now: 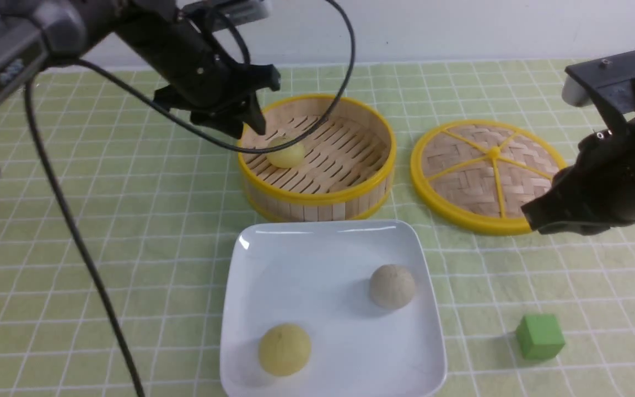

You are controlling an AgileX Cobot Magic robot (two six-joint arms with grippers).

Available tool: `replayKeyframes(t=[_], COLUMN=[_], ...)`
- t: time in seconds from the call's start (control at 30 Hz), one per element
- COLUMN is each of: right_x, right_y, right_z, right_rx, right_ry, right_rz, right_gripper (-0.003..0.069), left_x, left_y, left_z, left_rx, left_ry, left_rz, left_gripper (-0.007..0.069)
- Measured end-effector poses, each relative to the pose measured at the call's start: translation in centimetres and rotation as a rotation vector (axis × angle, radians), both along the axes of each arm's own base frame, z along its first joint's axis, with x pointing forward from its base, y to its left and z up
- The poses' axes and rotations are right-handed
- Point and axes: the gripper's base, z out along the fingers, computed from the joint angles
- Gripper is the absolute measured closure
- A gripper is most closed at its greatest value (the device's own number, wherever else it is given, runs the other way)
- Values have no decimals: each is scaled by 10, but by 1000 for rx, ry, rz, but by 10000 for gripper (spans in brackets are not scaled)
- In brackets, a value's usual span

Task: Put the steamed buns into the plate on the green tablecloth.
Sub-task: 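Reach into the bamboo steamer and grasp a bun with the left gripper, then carry the bun from the bamboo steamer to the plate with the left gripper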

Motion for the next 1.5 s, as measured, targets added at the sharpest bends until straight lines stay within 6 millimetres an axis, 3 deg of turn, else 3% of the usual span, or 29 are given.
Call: replayKeyframes(t=[0.07, 0.23, 0.43, 0.57, 0.67, 0.7, 0.77, 1.0, 1.1, 1.17, 1.2, 1.37, 1.5], right_x=[3, 10, 17, 20, 20, 20, 20, 19, 18, 18, 16, 8, -9], right_y=[1, 4, 7, 10, 10, 10, 10, 10, 10, 10, 9, 7, 1], right_z=[-2, -8, -19, -25, -27, -27, -27, -27, -27, -28, -28, -26, -9], right_rx=[4, 5, 12, 20, 16, 13, 10, 8, 7, 4, -4, -15, -5], right_ry=[-11, -16, 18, 42, 57, 59, 60, 58, 69, 79, 99, 150, 155], right_rz=[-3, -7, -13, -18, -14, -9, -5, 3, 4, 6, 9, 11, 6], right_gripper=[663, 659, 656, 656, 654, 654, 653, 649, 646, 645, 643, 638, 634], left_x=[12, 27, 35, 39, 37, 36, 33, -20, -50, -63, -77, -105, -110], left_y=[-17, -40, -45, -45, -44, -44, -43, -32, -33, -38, -44, -64, -72], left_z=[-6, -32, -65, -73, -71, -67, -60, 45, 61, 52, 25, -53, -67], left_rx=[34, 118, 181, 165, 149, 148, 150, 192, 191, 190, 213, 289, 275], left_ry=[-43, -73, -44, -30, -5, 1, 12, -58, -50, 2, 102, 310, 285], left_rz=[-25, -72, -83, -38, 1, 4, 4, -80, -132, -161, -200, -267, -255], left_gripper=[232, 200, 225, 342, 503, 560, 589, 603, 603, 603, 603, 587, 508])
